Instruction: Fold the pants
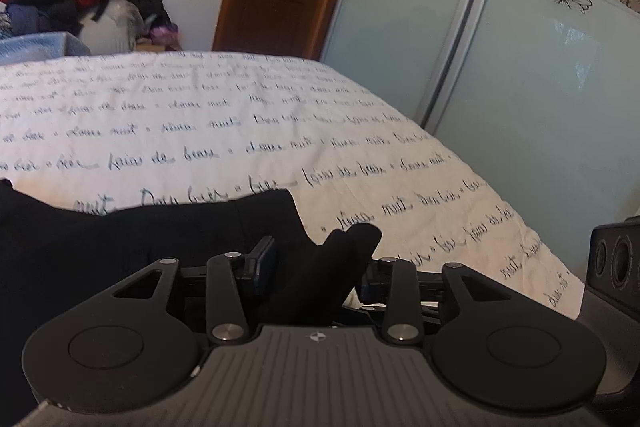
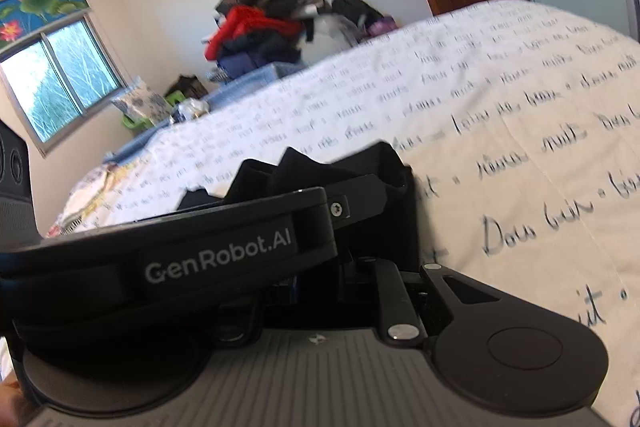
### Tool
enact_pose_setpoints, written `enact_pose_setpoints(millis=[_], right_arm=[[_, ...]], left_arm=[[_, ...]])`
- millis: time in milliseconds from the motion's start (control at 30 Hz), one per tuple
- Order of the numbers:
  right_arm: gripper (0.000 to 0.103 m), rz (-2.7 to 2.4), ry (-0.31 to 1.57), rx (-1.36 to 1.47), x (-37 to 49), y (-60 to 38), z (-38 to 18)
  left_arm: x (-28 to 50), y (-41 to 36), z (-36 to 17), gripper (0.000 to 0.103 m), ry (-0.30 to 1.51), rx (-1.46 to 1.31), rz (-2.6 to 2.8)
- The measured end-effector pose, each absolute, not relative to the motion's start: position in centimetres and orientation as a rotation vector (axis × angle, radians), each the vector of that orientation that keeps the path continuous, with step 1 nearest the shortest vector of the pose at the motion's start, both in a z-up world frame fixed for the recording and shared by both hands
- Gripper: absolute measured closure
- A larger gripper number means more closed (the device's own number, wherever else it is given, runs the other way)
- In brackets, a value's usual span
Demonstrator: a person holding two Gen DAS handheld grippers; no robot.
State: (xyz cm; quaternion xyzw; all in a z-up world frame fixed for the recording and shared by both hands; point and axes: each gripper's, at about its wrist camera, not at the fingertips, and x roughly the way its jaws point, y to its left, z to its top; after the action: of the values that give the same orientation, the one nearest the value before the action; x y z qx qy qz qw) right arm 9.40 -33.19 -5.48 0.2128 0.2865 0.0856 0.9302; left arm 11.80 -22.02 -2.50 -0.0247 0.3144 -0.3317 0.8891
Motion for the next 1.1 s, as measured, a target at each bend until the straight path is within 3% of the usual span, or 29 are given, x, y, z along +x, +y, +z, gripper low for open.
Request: enact_pose_setpoints(millis=[100, 233, 300, 333, 400, 567, 767, 800, 833, 867, 900, 1100], right_arm=[[0.084, 0.152, 0.625, 0.383, 9.0, -33.2, -6.0], [0.084, 0.100, 0.641, 0.356, 7.8, -34.5, -6.3], [0.077, 0.040, 0.641, 0.346, 7.2, -35.6, -6.2], [0.069, -0.004, 0.634, 0.330, 6.9, -36.0, -6.0], [0.055, -0.066, 0.600, 0.316, 6.6, -37.0, -5.4], [0.052, 0.053, 0.515, 0.395, 8.5, -37.9, -3.4], [0.052, 0.213, 0.634, 0.539, 15.6, -37.3, -4.8], [0.053, 0.239, 0.647, 0.579, 16.4, -37.4, -5.3], [0.061, 0.251, 0.651, 0.615, 16.8, -37.5, -5.7], [0.077, 0.256, 0.645, 0.618, 16.9, -37.4, -5.8], [0.084, 0.253, 0.633, 0.591, 16.9, -37.1, -5.6], [0.093, 0.115, 0.614, 0.411, 16.9, -35.9, -5.5]], left_arm=[[12.2, -21.9, -3.1, 0.038, 0.712, -0.089, -0.729], [12.7, -21.2, -2.9, 0.036, 0.751, -0.121, -0.749], [13.0, -20.0, -2.0, 0.034, 0.752, -0.132, -0.758], [13.3, -19.3, -1.4, 0.032, 0.740, -0.136, -0.756], [13.9, -17.3, -0.2, 0.021, 0.701, -0.137, -0.710], [17.0, -12.4, 1.2, 0.019, 0.665, -0.048, -0.492], [19.9, -8.6, -0.2, 0.019, 0.716, 0.000, -0.330], [20.1, -8.4, -0.5, 0.019, 0.720, 0.003, -0.323], [20.3, -8.3, -0.7, 0.019, 0.724, 0.009, -0.320], [20.4, -8.4, -1.0, 0.019, 0.727, 0.019, -0.317], [20.5, -8.5, -1.4, 0.019, 0.730, 0.029, -0.311], [22.2, -9.6, -3.6, 0.018, 0.751, 0.063, -0.236]])
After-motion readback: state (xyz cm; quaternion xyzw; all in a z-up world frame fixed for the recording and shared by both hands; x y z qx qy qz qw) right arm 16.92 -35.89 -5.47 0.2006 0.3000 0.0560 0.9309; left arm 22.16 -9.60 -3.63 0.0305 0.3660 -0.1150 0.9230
